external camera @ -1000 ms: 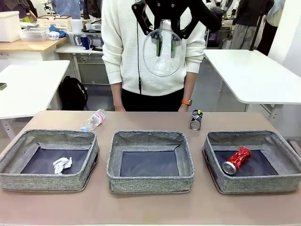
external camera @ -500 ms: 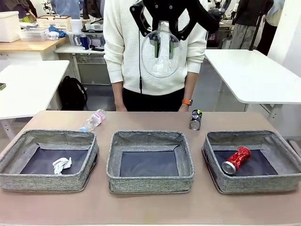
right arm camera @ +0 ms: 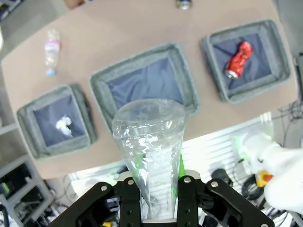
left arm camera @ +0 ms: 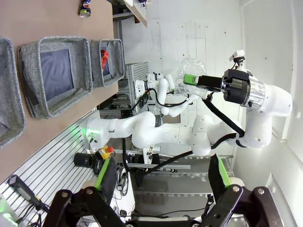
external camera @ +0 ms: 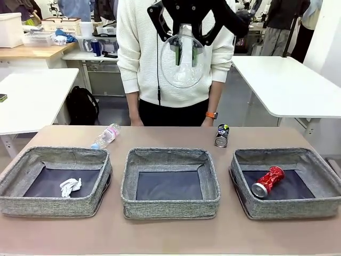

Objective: Sort the waste into the appropriate baskets.
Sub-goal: Place the picked waste into the Fabric basket indicated by the person.

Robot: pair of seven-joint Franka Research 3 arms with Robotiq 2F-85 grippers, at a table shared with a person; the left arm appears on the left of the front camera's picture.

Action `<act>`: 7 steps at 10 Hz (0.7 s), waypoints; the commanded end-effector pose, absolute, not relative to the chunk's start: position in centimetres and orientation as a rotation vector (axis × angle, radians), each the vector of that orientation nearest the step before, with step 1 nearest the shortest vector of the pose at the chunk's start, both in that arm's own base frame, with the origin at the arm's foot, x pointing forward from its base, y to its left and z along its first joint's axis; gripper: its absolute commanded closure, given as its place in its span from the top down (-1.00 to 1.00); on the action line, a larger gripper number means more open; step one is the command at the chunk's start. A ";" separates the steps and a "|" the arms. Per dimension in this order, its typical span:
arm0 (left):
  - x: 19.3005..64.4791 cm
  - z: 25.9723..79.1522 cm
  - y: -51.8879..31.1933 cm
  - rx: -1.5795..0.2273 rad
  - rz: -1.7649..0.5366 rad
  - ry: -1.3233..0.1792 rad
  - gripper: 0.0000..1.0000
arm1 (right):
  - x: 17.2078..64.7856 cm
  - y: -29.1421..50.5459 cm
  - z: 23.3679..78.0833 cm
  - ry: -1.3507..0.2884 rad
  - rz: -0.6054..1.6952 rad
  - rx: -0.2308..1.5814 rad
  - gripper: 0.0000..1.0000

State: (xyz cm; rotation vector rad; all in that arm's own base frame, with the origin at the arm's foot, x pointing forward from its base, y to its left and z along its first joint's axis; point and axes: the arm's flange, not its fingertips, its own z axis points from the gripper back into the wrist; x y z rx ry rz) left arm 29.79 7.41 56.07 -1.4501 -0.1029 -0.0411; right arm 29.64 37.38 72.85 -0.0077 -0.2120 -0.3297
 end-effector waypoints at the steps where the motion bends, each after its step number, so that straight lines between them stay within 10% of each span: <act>1: 29.6 56.3 7.5 -1.468 -0.066 -0.115 1.00 | 29.3 37.0 72.6 -0.219 -0.333 -0.015 -0.44; 7: 29.6 56.3 7.5 -1.468 -0.066 -0.115 1.00 | 29.3 37.0 72.6 -0.219 -0.333 -0.015 -0.44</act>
